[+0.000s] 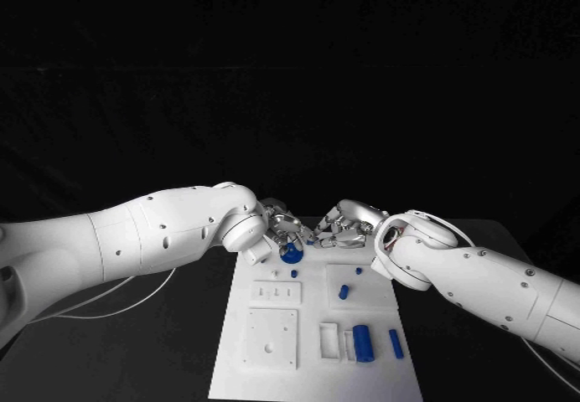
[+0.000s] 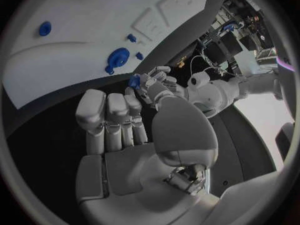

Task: Assemble the parts on the task board

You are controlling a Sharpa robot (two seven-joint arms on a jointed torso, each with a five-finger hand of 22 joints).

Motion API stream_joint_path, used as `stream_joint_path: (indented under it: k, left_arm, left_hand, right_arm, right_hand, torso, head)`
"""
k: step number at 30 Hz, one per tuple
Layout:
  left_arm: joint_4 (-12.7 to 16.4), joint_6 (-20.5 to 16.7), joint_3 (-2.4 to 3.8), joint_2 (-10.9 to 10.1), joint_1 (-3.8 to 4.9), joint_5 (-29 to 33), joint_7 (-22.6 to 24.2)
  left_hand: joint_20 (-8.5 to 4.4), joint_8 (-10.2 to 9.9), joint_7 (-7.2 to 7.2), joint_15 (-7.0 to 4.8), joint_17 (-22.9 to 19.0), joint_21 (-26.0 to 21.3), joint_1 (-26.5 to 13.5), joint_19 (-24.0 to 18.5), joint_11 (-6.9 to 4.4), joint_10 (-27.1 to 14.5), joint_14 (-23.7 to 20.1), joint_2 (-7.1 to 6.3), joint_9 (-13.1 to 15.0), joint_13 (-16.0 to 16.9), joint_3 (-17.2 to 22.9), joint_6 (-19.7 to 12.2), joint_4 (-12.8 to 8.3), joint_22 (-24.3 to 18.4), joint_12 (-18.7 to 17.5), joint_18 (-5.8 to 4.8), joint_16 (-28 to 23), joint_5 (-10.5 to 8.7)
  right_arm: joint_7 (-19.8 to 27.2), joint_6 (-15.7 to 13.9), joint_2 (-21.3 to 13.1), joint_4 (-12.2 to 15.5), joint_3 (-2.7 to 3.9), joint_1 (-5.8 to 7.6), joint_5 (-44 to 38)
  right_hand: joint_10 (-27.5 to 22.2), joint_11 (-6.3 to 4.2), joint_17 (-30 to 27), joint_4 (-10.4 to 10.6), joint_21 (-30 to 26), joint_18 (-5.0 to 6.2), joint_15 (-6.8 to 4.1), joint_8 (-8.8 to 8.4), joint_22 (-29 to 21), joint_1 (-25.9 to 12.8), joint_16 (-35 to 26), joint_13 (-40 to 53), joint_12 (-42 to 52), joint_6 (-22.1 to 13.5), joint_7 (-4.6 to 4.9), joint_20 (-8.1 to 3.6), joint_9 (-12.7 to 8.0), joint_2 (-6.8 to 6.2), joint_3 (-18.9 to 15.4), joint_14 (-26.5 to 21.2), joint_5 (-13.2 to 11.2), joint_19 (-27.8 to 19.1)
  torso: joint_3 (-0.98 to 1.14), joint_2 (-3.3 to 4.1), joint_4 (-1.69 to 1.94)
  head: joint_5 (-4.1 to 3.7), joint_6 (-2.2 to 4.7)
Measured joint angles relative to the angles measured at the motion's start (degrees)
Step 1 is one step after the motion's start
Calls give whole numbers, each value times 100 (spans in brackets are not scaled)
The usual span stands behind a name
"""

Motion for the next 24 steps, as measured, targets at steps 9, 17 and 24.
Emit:
stream_joint_path:
  k: [9,17,24]
  left_arm:
    - [33,-125,-5,-135,-7,108,-6]
    - [134,-202,-8,-332,-19,178,-19]
    - [309,-227,-39,-539,-28,177,-49]
  left_hand:
    - [-30,1,39,-46,428,-67,-155,113,-60,-19,148,-111,491,111,37,42,-94,104,271,-40,129,466]
    - [-30,-1,47,-37,751,-164,-230,174,-61,-18,221,-155,502,195,133,53,-303,243,582,-43,195,496]
    - [-10,-7,46,-36,919,-218,-254,195,-62,-17,245,-177,506,250,150,55,-385,333,721,-43,266,381]
  right_arm:
    - [45,-253,-240,-39,6,-3,135]
    - [151,-463,-530,-35,6,-50,362]
    - [258,-606,-688,-29,10,-69,564]
  right_hand:
    - [-325,83,-100,236,-208,0,69,-1,0,198,-88,-949,-634,-527,123,79,-2,-67,-937,-70,477,-1]
    - [-365,84,-140,306,-244,1,87,-1,0,263,-109,-1113,-544,-534,129,79,-2,-60,-1021,-89,655,-1]
    - [-385,65,-180,220,-307,1,87,-2,0,263,-132,-1178,-521,-515,111,79,-5,-60,-962,-89,784,-1]
  torso:
    - [0,-3,-1]
    - [7,-7,-1]
    - [13,-14,-1]
  head:
    - [-1,-14]
    - [26,-19]
    - [36,-68]
